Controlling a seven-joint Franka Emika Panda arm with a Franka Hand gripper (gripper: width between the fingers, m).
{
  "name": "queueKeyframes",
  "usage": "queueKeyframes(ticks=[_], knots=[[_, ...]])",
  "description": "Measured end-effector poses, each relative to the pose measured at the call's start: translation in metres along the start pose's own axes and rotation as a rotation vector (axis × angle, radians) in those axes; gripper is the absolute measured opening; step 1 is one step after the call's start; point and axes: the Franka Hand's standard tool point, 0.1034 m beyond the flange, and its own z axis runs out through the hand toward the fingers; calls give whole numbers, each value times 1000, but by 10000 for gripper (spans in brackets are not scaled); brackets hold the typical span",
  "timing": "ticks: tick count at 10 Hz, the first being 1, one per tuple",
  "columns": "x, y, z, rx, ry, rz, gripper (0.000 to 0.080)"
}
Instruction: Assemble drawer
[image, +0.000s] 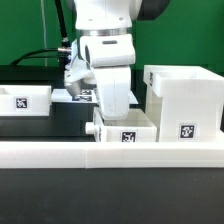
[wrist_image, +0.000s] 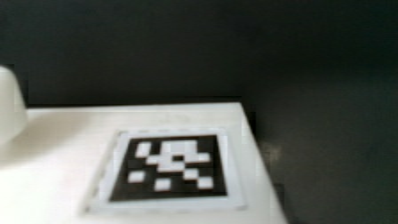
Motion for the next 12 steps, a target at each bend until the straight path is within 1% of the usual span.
queueKeyframes(ticks=[3,4,6,7,10,12], knots=[[1,1,-4,-2,-2,-2,41],[3,-2,-6,1,-3,8,41],[2,-4,-4,5,-2,10,41],[1,-7,-4,39,-2,10,41],[3,-11,-3,36,-1,12,41],[9,-11,-2,35,3,7,41]])
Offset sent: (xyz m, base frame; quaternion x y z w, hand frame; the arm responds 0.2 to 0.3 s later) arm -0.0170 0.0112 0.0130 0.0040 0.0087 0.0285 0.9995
